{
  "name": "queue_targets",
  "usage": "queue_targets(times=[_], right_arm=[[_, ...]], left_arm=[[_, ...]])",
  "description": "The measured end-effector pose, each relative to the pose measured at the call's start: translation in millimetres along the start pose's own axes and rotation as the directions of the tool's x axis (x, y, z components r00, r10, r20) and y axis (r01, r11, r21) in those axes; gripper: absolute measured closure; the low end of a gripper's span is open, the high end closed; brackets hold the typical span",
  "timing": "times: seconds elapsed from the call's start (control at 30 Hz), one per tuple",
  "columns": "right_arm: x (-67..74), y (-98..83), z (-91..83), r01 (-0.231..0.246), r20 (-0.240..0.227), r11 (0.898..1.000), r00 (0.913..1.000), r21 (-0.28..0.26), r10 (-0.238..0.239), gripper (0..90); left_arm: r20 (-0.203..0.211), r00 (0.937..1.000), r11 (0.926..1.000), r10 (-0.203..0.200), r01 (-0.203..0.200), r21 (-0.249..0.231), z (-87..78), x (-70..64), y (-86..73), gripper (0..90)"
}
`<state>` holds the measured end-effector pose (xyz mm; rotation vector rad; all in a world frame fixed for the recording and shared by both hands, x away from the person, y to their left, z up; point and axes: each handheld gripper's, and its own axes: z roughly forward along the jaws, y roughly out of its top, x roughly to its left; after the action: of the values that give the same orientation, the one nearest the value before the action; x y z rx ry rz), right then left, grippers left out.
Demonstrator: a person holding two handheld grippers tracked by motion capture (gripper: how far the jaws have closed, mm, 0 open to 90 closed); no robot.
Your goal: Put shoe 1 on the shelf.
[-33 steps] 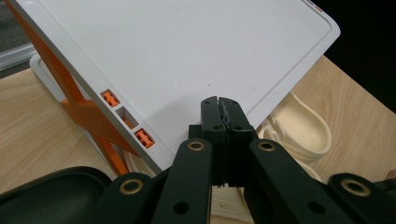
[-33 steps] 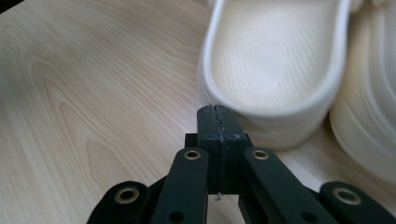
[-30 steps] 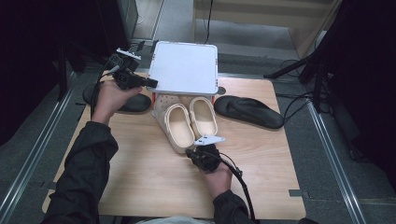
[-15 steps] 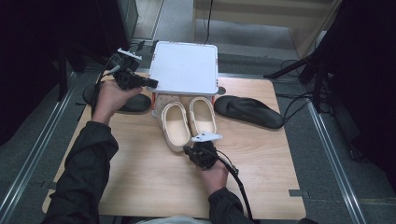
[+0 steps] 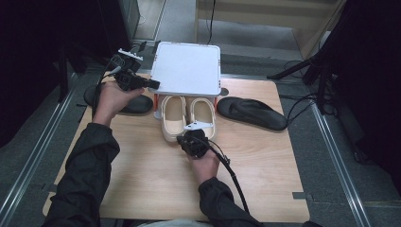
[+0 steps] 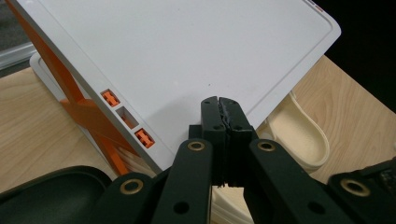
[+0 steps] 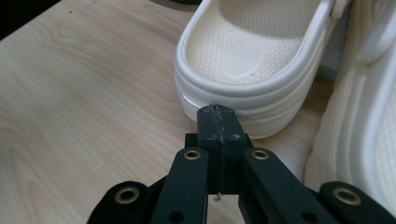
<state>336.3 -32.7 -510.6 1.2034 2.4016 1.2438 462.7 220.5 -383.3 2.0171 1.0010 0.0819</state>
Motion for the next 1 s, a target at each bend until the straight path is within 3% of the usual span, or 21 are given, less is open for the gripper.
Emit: queue_targets(times=[0.13, 0.2, 0.4, 0.6, 0.87, 1.0], right_arm=[[-2.8, 7.8, 10.9, -0.026, 0.014, 1.0, 0.9996, 0.007, 0.026, 90.0], [-5.3, 11.3, 15.1, -0.041, -0.006, 0.999, 0.9991, 0.002, 0.041, 90.0], [-2.0, 21.3, 26.5, -0.02, 0.035, 1.0, 0.9992, -0.001, 0.02, 90.0], [-10.1, 34.5, 37.7, -0.04, 0.081, 0.999, 0.996, 0.001, 0.04, 90.0], [-15.5, 46.1, 49.1, -0.044, 0.092, 0.999, 0.9948, -0.007, 0.044, 90.0], [-14.3, 50.4, 53.1, -0.017, 0.12, 1.0, 0.9927, 0.004, 0.017, 90.0]], left_arm=[[0.001, 1.0, 1.0, -0.004, 0.004, -0.002, 0.2, 0.0, 0.0, 90.0], [0.002, 1.0, 1.0, -0.004, 0.004, -0.003, 0.2, 0.1, 0.0, 90.0], [-0.001, 1.0, 1.0, -0.004, 0.004, -0.002, 0.1, -0.1, -0.1, 90.0], [-0.004, 1.0, 1.0, -0.003, 0.003, 0.001, -0.1, -0.6, 0.1, 90.0], [-0.003, 1.0, 1.0, -0.004, 0.004, 0.001, -0.3, -0.4, 0.1, 90.0], [-0.004, 1.0, 1.0, -0.004, 0.004, 0.0, -0.3, -0.4, 0.0, 90.0]])
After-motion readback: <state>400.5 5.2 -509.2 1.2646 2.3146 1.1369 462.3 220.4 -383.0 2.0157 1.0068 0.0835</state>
